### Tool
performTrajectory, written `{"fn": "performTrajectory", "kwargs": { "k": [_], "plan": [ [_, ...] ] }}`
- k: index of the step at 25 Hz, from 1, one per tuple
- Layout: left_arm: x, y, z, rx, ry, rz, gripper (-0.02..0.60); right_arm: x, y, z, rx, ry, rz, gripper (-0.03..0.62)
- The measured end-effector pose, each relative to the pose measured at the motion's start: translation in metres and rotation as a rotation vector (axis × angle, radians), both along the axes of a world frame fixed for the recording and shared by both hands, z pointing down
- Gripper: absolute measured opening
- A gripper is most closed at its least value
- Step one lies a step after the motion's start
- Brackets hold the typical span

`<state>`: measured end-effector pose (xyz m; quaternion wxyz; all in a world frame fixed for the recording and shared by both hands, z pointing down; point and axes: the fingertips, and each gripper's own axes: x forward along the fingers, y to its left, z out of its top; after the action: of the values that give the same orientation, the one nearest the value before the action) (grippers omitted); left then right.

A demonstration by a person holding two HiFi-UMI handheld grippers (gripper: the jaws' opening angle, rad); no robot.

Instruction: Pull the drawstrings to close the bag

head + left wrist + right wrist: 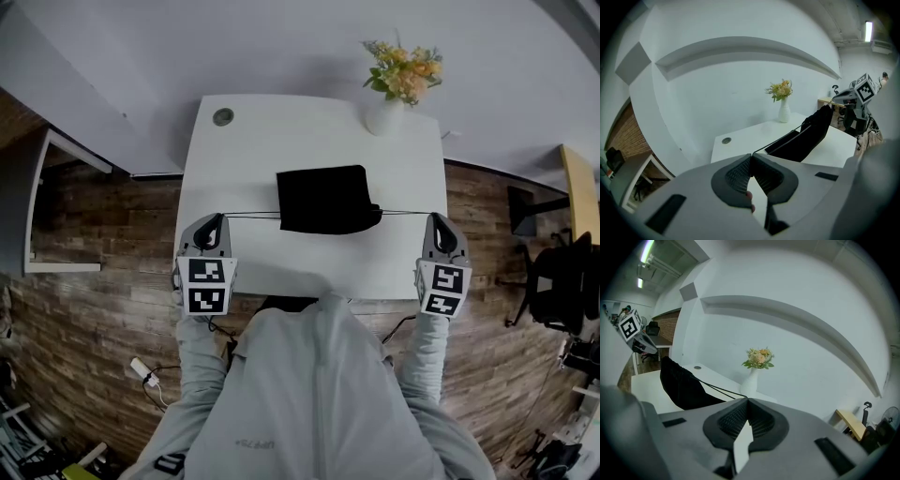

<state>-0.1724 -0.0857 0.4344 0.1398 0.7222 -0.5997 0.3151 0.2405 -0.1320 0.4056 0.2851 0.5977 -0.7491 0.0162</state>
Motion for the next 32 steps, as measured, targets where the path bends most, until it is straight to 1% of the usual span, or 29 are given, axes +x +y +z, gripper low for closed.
{"fn": "performTrajectory", "kwargs": {
  "k": [4,8,12,22,32],
  "plan": [
    [-0.003,0.001,0.005,-0.011,0.001,-0.004,0.029,0.008,0.001,0.003,-0.006,0.0,0.015,0.021],
    [-0.009,0.002,0.009,-0.02,-0.016,-0.015,0.029,0.019,0.003,0.008,-0.018,0.003,0.035,0.02],
    [-0.015,0.002,0.012,-0.035,-0.02,-0.008,0.029,0.023,0.006,0.009,-0.028,-0.012,0.016,0.02],
    [-0.024,-0.001,0.014,-0.04,-0.035,-0.043,0.029,0.039,0.008,0.013,-0.025,-0.001,0.054,0.021],
    [-0.033,0.003,0.02,-0.061,-0.038,-0.068,0.029,0.051,0.015,0.022,-0.051,-0.006,0.078,0.021]
  ]
}}
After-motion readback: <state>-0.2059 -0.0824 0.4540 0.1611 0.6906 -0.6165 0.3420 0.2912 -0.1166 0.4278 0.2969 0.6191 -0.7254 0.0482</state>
